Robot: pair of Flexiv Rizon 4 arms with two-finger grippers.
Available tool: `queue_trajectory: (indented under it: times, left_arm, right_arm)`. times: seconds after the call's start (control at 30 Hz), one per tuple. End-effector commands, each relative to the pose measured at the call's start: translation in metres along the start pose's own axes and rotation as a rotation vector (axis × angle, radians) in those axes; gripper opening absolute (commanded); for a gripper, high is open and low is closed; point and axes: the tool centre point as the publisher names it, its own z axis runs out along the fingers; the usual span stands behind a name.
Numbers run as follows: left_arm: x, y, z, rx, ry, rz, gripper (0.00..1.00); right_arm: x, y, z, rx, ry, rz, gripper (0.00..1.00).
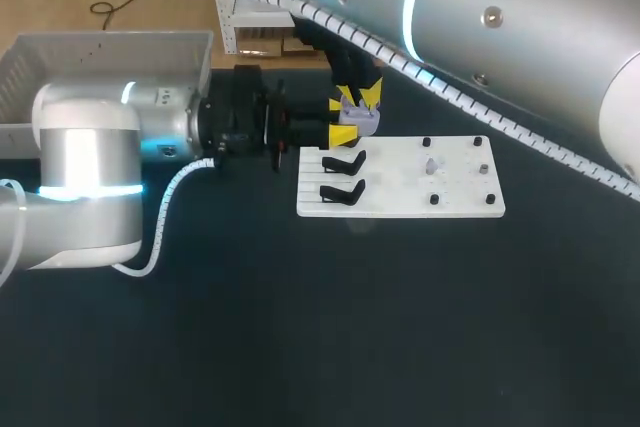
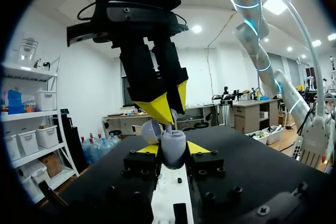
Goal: Pick up each earbud case from the left stands, insert the matching earbuds, close the lid, and place the case in the box.
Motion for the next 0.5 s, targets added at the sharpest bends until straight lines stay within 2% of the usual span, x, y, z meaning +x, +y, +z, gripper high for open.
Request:
queue_trajectory:
  times: [0.03,0.23,0.3,0.33,0.43,0.5]
  left_arm:
    - [-0.0024,-0.0018,0.0006,-0.003,-0.002,0.003,0.00]
    - [-0.0024,-0.0018,0.0006,-0.003,-0.002,0.003,0.00]
    - [-0.0024,-0.0018,0.0006,-0.003,-0.002,0.003,0.00]
    - [-0.0024,-0.0018,0.0006,-0.003,-0.002,0.003,0.00]
    - [-0.0024,-0.0018,0.0006,-0.003,-0.002,0.003,0.00]
    - [-0.0024,-0.0018,0.0006,-0.003,-0.002,0.003,0.00]
  right_arm:
    - [-0.0015,-0.0068,0.0065,-0.042,0.010,0.005,0.00]
    - [-0.0022,-0.0079,0.0066,-0.053,0.028,0.011,0.00]
    - [-0.0020,-0.0080,0.0066,-0.059,0.036,0.008,0.26]
    - [-0.0019,-0.0080,0.0064,-0.060,0.037,0.008,0.33]
    - [-0.0020,-0.0086,0.0050,-0.069,0.043,0.007,0.44]
    - [-0.0019,-0.0088,0.0042,-0.074,0.044,0.005,0.48]
